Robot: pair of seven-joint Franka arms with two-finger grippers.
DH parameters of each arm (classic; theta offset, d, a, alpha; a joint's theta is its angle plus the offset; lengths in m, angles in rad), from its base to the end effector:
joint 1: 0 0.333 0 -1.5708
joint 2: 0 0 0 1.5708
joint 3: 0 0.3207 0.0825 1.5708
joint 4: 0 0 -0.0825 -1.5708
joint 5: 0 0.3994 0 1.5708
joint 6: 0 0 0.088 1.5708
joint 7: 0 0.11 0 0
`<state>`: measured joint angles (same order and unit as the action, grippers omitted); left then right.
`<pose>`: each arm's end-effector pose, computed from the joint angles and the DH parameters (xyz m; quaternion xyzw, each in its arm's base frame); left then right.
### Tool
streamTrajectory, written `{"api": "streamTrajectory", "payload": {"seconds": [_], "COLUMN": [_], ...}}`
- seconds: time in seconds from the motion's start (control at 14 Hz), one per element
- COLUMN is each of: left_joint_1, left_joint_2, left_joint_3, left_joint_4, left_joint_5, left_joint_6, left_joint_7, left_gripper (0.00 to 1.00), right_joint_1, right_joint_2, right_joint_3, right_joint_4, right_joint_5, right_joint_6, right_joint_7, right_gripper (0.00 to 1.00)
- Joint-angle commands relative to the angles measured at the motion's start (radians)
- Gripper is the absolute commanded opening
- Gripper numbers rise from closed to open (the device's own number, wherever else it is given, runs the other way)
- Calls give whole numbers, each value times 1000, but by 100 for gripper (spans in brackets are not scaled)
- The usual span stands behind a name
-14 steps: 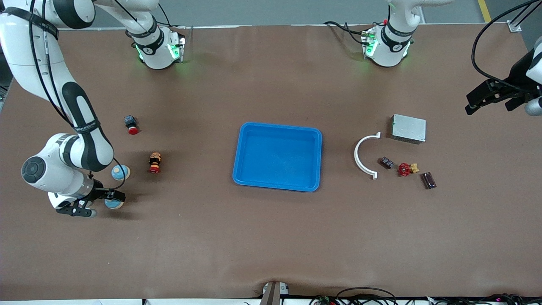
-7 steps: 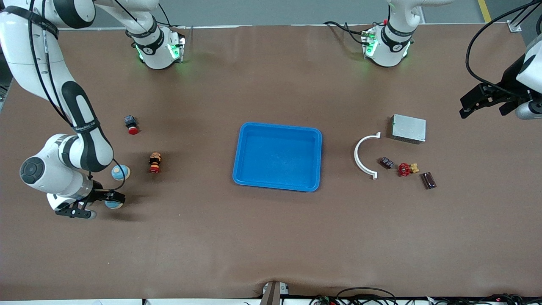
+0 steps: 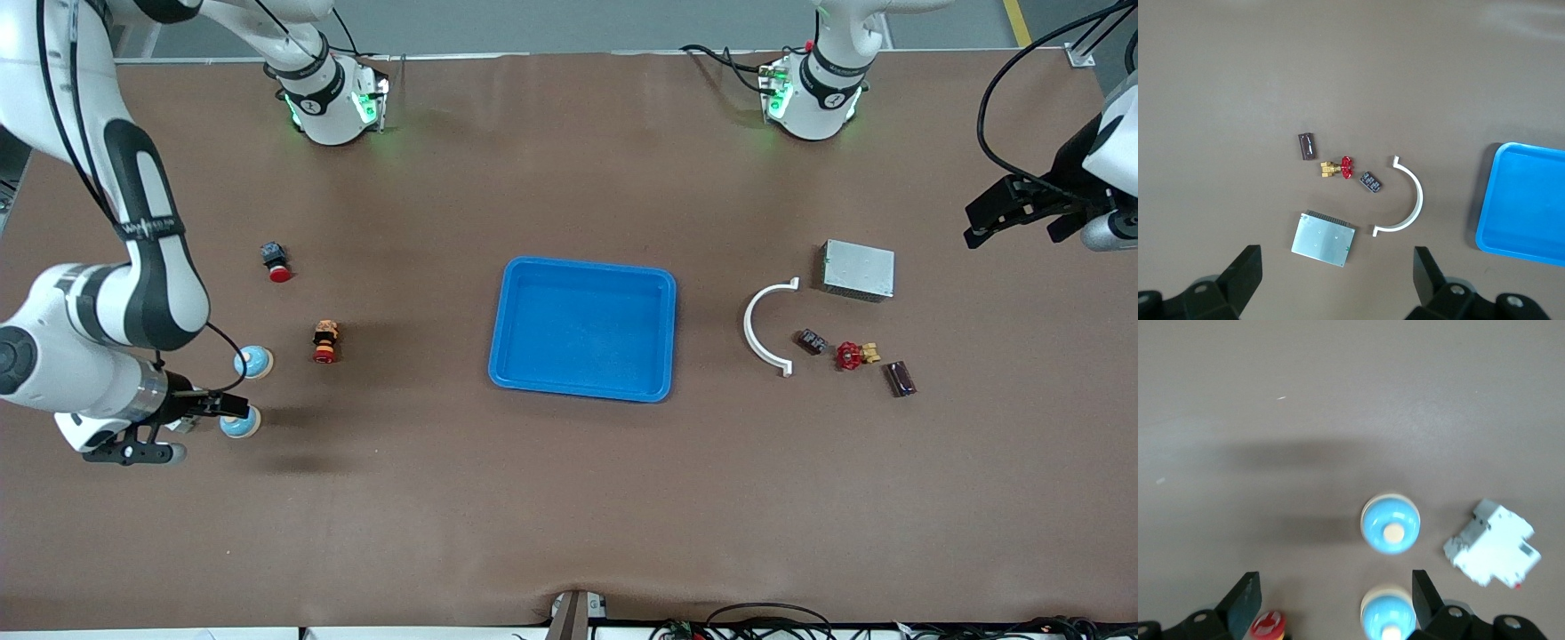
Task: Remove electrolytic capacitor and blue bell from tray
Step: 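Lower the bell beside the first bell and open the right gripper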
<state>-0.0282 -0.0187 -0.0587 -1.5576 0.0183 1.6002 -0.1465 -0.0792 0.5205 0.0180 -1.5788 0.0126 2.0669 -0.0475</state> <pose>0.5656 -0.0476 0.6460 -0.9990 -0.0298 -0.0315 0.0061 0.7006 -0.0439 0.3273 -0.9998 0.0111 0.0156 0.0109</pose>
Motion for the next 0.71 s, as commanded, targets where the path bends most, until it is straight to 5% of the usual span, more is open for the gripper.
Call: {"api": "streamTrajectory", "payload": {"seconds": [0.0,0.64], "left_joint_1": [5,5], "left_joint_2": [-18,-20], "left_joint_3": [-4,-4], "left_joint_4": [-9,-13], "left_joint_5": [2,2], "left_joint_6": [-14,-20], "left_joint_7": [21,19], "left_gripper": [100,100], "right_joint_1": [10,30], "right_joint_2": [-131,-350], "right_joint_3": [4,8], "right_joint_4": [-50,-60], "right_joint_5": [-19,-19], "right_joint_6": [-114,-321], "right_joint_7": [34,49], "right_gripper": [100,100]}}
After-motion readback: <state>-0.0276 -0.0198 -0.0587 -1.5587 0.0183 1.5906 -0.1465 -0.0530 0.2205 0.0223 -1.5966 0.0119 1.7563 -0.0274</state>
